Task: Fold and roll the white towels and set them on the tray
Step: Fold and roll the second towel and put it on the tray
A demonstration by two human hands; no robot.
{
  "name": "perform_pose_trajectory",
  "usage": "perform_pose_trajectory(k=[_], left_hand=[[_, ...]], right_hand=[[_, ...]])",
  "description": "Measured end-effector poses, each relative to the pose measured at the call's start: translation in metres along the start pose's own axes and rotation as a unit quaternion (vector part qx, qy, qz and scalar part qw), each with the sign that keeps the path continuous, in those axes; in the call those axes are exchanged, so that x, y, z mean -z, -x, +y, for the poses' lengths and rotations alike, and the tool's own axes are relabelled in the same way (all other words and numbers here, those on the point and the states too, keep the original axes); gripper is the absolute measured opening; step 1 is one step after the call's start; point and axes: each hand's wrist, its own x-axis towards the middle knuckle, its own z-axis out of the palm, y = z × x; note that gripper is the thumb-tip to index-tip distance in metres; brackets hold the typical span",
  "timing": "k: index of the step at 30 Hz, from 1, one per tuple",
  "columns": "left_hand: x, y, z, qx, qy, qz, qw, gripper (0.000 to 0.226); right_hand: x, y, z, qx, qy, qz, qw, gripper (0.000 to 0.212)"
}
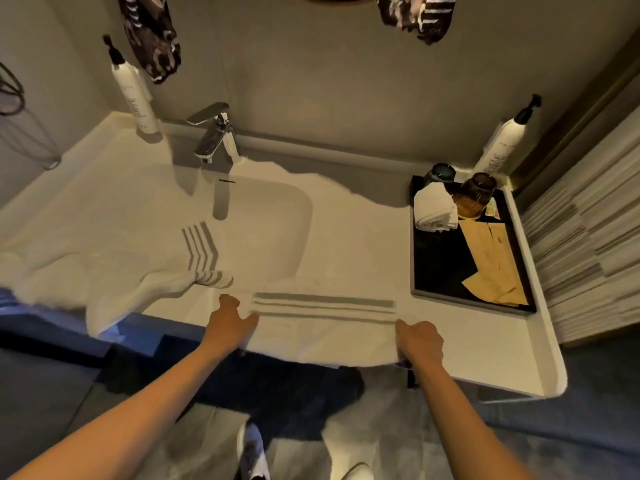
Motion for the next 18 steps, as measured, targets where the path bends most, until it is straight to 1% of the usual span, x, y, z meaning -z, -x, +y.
perform_pose_trajectory(k=[2, 4, 6, 8, 11, 13, 14, 15, 16, 18], left_hand=[[-0.002, 0.005, -0.004, 0.012, 0.05, 0.007, 0.999, 0.058], [-0.004, 0.008, -0.008, 0.018, 0.104, 0.001, 0.994, 0.051], [-0.007, 0.009, -0.013, 0.005, 0.131, 0.006, 0.991, 0.043], [-0.007, 0.01, -0.016, -0.015, 0.152, 0.026, 0.988, 0.034], [-0.009, 0.013, -0.017, -0.05, 0.13, 0.019, 0.99, 0.025], [-0.011, 0.015, -0.018, -0.075, 0.111, 0.01, 0.991, 0.02], [-0.011, 0.016, -0.018, -0.083, 0.123, 0.003, 0.989, 0.019], [-0.01, 0.017, -0.02, -0.085, 0.151, -0.007, 0.985, 0.021], [-0.007, 0.018, -0.023, -0.087, 0.186, -0.018, 0.979, 0.027], [0.0, 0.019, -0.032, -0.105, 0.225, -0.035, 0.968, 0.051]], right_hand=[[0.002, 0.007, 0.005, -0.002, 0.003, -0.033, 0.999, 0.034], [0.002, 0.006, 0.009, -0.012, 0.011, -0.071, 0.997, 0.034], [0.005, 0.004, 0.011, -0.022, 0.008, -0.079, 0.997, 0.026], [0.008, 0.003, 0.013, -0.032, -0.012, -0.069, 0.997, 0.018], [0.008, 0.004, 0.016, -0.053, -0.068, -0.049, 0.995, 0.014], [0.006, 0.004, 0.019, -0.064, -0.095, -0.06, 0.992, 0.013], [0.005, 0.003, 0.022, -0.065, -0.106, -0.066, 0.99, 0.012], [0.005, 0.002, 0.022, -0.061, -0.114, -0.068, 0.989, 0.013], [0.005, 0.001, 0.024, -0.042, -0.125, -0.064, 0.989, 0.016], [0.007, 0.003, 0.027, 0.037, -0.16, -0.049, 0.985, 0.021]])
